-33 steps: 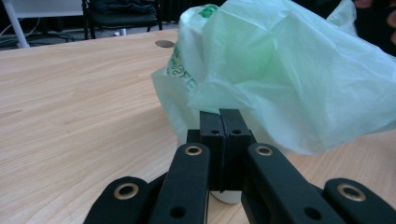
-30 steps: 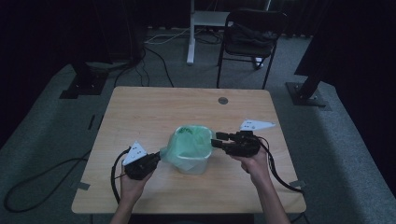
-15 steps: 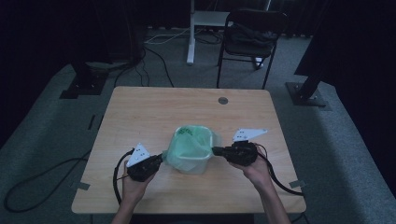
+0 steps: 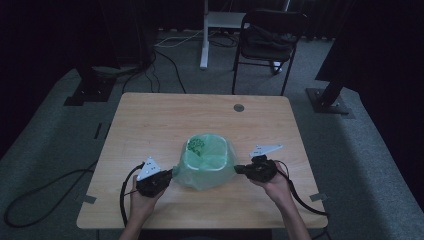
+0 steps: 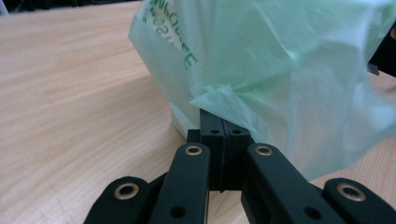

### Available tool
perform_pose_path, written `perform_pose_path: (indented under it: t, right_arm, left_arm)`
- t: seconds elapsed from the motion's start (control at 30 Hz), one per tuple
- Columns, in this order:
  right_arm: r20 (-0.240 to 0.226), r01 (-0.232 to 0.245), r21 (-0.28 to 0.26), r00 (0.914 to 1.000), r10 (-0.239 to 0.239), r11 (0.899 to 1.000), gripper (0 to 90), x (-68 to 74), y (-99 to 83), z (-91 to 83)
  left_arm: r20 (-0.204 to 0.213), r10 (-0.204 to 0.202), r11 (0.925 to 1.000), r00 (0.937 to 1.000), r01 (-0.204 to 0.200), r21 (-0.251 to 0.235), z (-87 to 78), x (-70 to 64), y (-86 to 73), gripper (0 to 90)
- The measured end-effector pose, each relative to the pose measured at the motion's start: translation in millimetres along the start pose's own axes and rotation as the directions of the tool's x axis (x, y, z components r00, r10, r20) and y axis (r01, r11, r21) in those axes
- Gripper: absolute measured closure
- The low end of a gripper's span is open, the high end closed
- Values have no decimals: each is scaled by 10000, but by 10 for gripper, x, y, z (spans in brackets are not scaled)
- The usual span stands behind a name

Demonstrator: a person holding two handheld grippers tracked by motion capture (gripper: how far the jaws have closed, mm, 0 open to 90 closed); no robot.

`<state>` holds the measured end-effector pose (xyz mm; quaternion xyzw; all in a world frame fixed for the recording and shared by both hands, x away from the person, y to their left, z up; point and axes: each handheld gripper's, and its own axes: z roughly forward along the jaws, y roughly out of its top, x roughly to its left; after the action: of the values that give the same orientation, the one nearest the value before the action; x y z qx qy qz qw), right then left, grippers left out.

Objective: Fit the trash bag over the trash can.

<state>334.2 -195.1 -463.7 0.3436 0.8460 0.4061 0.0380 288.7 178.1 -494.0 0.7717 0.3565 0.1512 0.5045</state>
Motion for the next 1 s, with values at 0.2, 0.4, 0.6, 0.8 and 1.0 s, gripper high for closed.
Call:
perform_pose_path:
  t: [0.2, 0.4, 0.6, 0.8, 1.0]
  right_arm:
    - [218, -242, 211, 9995, 238, 9995, 900, -57, -55, 15]
    - [106, -239, -26, 9997, 239, 9997, 854, -60, -56, -43]
    - [103, -281, -175, 9995, 283, 9995, 775, -74, -63, -90]
    - [162, -484, -555, 9986, 494, 9973, 715, -127, -77, -173]
    - [265, -541, -960, 9980, 568, 9939, 699, -136, -36, -253]
  left_arm:
    - [-71, -569, 9983, 9984, 570, 103, -36, 105, -75, 895]
    - [-702, -1169, 9930, 9907, 1178, 93, -160, 253, -164, 736]
    - [-1032, -1852, 9827, 9773, 1847, -144, -311, 409, -235, 675]
    - [-1255, -2095, 9767, 9697, 2012, -751, -433, 454, -180, 630]
    - [-1377, -2193, 9700, 9659, 2008, -1368, -573, 500, -66, 610]
